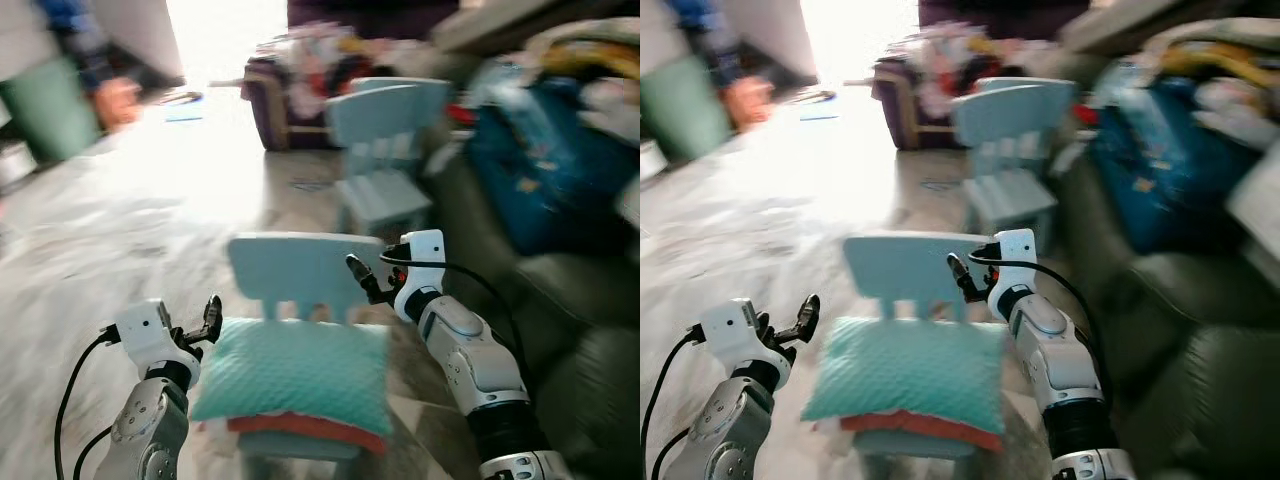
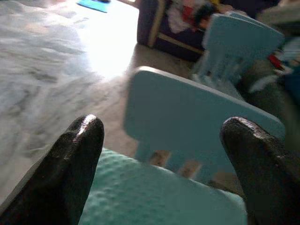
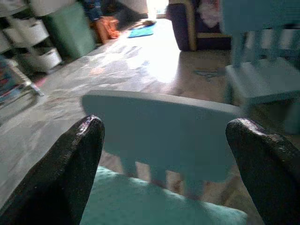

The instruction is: Move the pillow to the sofa

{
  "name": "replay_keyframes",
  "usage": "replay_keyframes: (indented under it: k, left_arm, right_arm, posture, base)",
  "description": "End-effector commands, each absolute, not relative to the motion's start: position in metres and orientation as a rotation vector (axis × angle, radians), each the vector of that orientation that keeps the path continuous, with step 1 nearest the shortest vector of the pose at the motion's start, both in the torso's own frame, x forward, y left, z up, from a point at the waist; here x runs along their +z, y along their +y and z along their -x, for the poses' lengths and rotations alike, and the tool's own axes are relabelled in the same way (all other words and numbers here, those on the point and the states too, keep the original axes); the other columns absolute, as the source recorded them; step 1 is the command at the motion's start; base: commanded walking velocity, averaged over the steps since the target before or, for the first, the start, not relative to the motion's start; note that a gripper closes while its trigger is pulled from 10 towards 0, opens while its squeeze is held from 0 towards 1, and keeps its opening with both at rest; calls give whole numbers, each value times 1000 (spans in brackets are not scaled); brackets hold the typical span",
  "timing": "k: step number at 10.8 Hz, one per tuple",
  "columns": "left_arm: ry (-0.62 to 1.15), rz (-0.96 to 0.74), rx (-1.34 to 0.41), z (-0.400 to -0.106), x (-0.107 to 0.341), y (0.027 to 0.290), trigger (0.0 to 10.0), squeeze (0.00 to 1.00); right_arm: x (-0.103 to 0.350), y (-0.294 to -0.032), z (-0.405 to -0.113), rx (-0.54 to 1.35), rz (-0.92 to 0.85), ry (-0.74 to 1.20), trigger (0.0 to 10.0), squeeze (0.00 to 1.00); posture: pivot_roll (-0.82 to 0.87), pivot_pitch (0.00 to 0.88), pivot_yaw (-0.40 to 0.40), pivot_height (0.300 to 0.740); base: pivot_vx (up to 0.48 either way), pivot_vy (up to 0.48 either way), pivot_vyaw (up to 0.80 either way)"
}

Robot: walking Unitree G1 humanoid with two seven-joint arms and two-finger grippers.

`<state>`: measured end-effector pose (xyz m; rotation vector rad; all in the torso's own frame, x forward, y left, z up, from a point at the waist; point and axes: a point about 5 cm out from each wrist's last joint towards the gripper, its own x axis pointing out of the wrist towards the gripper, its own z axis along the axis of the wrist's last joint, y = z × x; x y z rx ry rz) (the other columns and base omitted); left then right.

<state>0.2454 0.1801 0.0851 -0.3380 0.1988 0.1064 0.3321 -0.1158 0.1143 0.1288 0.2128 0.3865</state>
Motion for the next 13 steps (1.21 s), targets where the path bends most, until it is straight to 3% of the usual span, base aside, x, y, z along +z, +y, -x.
replay_keyframes:
  k: [1, 9, 13]
  left_arm:
    - [216, 341, 111, -246, 83, 180, 10000, 0]
    - [197, 389, 68, -248, 88, 178, 10000, 0]
    - [191, 347, 60, -239, 91, 181, 10000, 0]
  right_arm:
    - [116, -116, -333, 385, -131, 214, 10000, 0]
    - [115, -114, -333, 383, -138, 223, 10000, 0]
    - [114, -111, -333, 389, -147, 212, 10000, 0]
  posture:
    - [-181, 0, 27, 740]
    - [-175, 0, 32, 740]
    - [-146, 0, 33, 740]
  base:
    - [0, 0, -788]
    - [0, 0, -788]
    - [0, 0, 0]
